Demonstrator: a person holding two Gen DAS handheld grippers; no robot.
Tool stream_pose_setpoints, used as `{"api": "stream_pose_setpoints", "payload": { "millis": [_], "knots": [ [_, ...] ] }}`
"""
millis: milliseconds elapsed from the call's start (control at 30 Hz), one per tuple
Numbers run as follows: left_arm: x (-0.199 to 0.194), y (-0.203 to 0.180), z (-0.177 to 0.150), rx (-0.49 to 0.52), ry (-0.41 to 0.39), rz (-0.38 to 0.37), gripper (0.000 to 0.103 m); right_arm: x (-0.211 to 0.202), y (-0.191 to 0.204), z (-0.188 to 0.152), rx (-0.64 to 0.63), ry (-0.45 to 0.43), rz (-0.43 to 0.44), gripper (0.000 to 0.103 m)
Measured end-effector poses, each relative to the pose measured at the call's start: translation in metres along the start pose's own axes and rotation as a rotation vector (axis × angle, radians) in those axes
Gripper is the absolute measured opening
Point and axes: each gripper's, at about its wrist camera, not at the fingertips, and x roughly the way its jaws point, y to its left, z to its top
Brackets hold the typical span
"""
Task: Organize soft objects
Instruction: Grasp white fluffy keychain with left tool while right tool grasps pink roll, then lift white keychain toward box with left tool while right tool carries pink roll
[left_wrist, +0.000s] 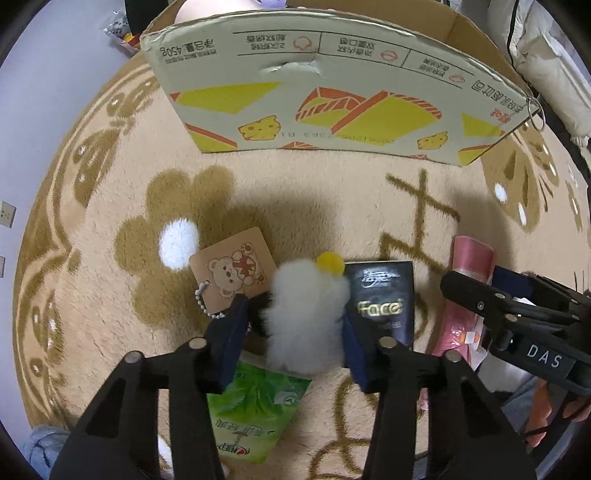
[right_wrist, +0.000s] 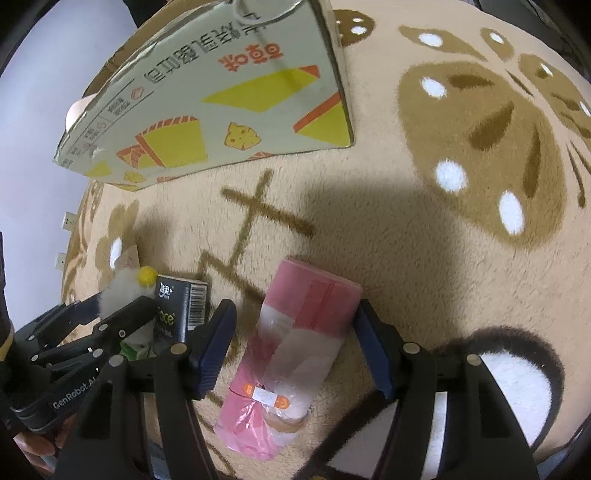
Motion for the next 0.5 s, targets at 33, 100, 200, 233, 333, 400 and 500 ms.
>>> {"api": "stream_pose_setpoints", "payload": {
  "millis": [33,100,200,233,333,400,500],
  "knots": [
    [0.001,0.0,-0.001,0.0,0.005,-0.002,0.043,0.001,0.003,-0.001,-0.006,0.0,-0.01,0.068],
    [0.002,-0.004,-0.001,0.014,-0.006,0.01,0.042,0.003,0.008,-0.001,-0.01,0.001,-0.037,0.062],
    [0.001,-0.009,0.001,0.035,-0.019,0.041,0.041,0.004,0.009,-0.001,0.004,-0.002,-0.044,0.055],
    [0.0,-0.011,0.001,0.038,-0.025,0.051,0.04,0.004,0.009,-0.001,0.009,-0.004,-0.043,0.054],
    [-0.004,-0.013,0.003,0.037,-0.043,0.057,0.033,0.0,0.007,-0.001,0.015,-0.025,-0.041,0.049],
    [-0.008,-0.015,0.004,0.035,-0.054,0.061,0.031,-0.006,0.006,0.002,0.008,-0.049,-0.033,0.044],
    [-0.012,-0.015,0.005,0.024,-0.072,0.066,0.028,-0.013,0.009,0.005,-0.01,-0.091,-0.01,0.025]
  ]
}}
